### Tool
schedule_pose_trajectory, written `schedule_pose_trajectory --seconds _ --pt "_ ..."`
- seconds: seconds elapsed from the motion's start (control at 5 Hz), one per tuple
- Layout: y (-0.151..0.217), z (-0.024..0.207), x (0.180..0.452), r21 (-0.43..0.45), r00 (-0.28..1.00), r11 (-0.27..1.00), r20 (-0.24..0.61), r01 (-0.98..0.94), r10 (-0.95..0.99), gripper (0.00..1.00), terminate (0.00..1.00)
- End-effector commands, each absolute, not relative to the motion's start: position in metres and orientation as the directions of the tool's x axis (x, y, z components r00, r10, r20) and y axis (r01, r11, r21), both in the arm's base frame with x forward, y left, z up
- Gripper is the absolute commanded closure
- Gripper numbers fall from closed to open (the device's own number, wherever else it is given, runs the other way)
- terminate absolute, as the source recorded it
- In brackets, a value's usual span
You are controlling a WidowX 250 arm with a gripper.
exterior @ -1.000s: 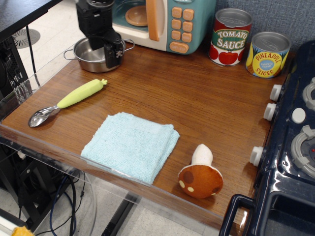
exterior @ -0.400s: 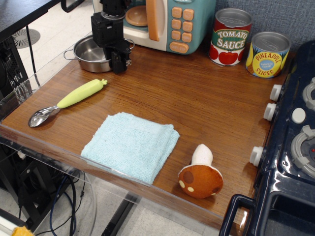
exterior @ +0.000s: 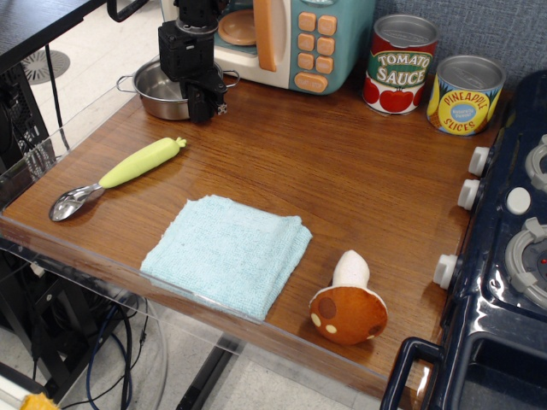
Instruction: Place the pot near the stove.
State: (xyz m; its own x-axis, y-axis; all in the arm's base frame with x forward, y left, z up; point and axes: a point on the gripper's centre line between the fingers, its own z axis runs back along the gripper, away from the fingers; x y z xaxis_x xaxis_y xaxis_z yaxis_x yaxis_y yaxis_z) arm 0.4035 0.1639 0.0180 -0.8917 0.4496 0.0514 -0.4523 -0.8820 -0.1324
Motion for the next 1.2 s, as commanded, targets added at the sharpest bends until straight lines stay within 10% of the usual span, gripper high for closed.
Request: schedule_pose_trajectory --seconds 0.0,0.6,1.0 --pt "0.164 0.055 0.405 -0.233 -0.902 -0.876 0.019 -0.423 0.43 1.0 0.0" --pt "0.145 0.111 0.366 -0.315 -0.926 -0.888 -0.064 -0.336 0.373 1.0 0.0" --pt "0.066 0.128 0.342 -0.293 -0.86 -0.843 -0.109 -0.451 0.498 1.0 0.0"
